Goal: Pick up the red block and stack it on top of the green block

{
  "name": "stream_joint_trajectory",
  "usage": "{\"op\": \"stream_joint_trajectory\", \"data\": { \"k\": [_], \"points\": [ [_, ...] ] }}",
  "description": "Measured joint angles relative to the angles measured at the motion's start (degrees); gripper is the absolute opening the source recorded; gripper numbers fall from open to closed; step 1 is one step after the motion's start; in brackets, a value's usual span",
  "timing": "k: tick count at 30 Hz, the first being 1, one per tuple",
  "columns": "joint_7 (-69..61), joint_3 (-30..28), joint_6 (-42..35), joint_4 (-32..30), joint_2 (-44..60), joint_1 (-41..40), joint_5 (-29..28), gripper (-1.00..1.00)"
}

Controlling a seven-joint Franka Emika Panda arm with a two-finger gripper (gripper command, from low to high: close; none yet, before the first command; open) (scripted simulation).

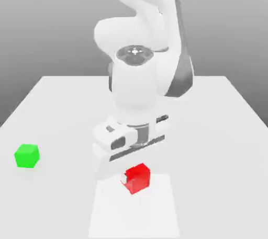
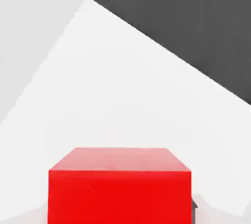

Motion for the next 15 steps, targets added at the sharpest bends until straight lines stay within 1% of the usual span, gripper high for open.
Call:
{"op": "stream_joint_trajectory", "data": {
  "k": [5,15],
  "points": [
    [7.33,-3.53,-1.32,-0.42,-1.79,-9.05,-0.81,-1.0],
    [22.6,-12.57,-3.91,-1.23,-5.39,-25.22,-3.17,-1.0]
  ]
}}
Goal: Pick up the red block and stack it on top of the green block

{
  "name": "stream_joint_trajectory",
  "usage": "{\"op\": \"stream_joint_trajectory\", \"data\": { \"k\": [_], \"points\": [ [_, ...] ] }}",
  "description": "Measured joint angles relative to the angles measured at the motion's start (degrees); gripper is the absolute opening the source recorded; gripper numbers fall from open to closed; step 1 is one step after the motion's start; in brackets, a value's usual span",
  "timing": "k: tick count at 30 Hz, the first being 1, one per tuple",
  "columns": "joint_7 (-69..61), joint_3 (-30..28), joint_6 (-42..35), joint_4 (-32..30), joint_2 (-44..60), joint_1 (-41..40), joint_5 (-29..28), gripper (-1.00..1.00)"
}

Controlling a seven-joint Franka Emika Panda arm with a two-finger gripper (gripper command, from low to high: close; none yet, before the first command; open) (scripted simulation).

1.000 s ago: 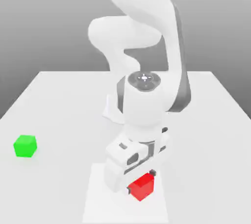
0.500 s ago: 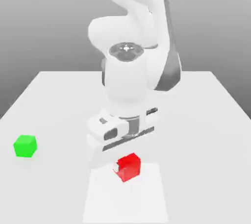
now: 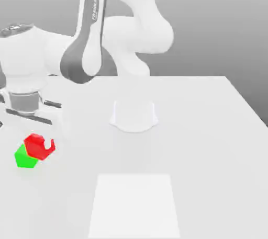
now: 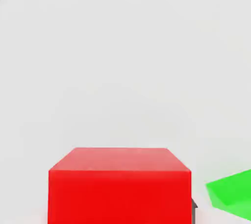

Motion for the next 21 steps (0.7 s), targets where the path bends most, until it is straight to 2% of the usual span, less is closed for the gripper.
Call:
{"op": "stream_joint_trajectory", "data": {
  "k": [5,10,11,17,21],
  "points": [
    [5.63,-3.44,0.43,-0.28,0.09,-6.11,0.11,-1.0],
    [-1.41,0.34,9.04,0.19,9.98,-7.9,10.74,-1.0],
    [-2.36,1.33,10.17,0.26,11.26,-8.62,12.08,1.0],
    [-2.91,1.78,10.72,0.31,11.9,-8.93,12.84,1.0],
    [2.15,0.22,5.56,-0.05,5.86,-9.21,5.78,1.0]
  ]
}}
